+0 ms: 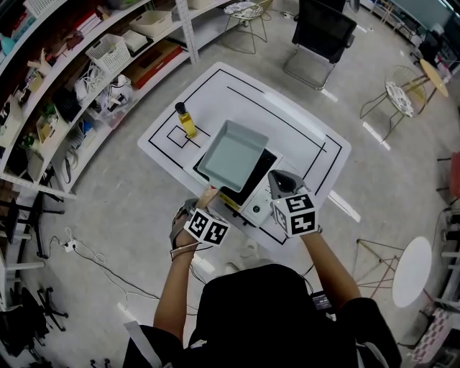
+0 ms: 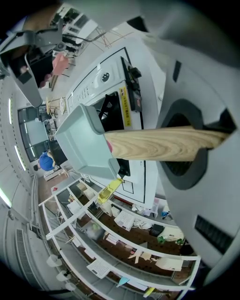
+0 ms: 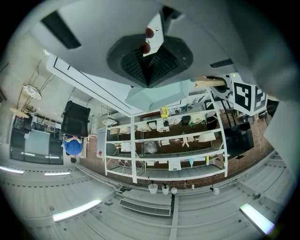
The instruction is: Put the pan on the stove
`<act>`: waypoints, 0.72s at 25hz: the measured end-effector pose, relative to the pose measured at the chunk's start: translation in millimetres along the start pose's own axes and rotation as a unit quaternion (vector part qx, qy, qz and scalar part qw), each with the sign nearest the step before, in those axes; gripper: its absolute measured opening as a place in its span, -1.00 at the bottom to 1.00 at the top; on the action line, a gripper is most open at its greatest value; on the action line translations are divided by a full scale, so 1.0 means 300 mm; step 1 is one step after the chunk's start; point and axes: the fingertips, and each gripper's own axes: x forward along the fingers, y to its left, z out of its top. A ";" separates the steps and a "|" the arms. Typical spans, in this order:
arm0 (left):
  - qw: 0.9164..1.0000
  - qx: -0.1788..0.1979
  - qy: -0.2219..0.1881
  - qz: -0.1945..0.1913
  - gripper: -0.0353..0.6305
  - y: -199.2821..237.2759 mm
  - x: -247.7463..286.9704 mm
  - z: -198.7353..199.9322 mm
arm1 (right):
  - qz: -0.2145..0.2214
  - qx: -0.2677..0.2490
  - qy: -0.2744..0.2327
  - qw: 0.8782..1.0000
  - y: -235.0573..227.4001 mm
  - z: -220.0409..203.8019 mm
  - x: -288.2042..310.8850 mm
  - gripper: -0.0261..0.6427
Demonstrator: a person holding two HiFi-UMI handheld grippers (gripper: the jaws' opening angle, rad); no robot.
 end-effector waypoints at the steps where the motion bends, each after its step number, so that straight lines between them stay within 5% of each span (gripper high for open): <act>1: 1.000 0.002 0.001 0.001 -0.77 0.000 0.000 0.000 | 0.000 -0.001 0.001 1.000 -0.001 -0.003 0.001 -0.92; 18: 0.999 0.031 0.012 0.007 -0.77 0.007 0.014 -0.015 | -0.003 -0.005 0.014 1.000 0.004 -0.025 0.005 -0.92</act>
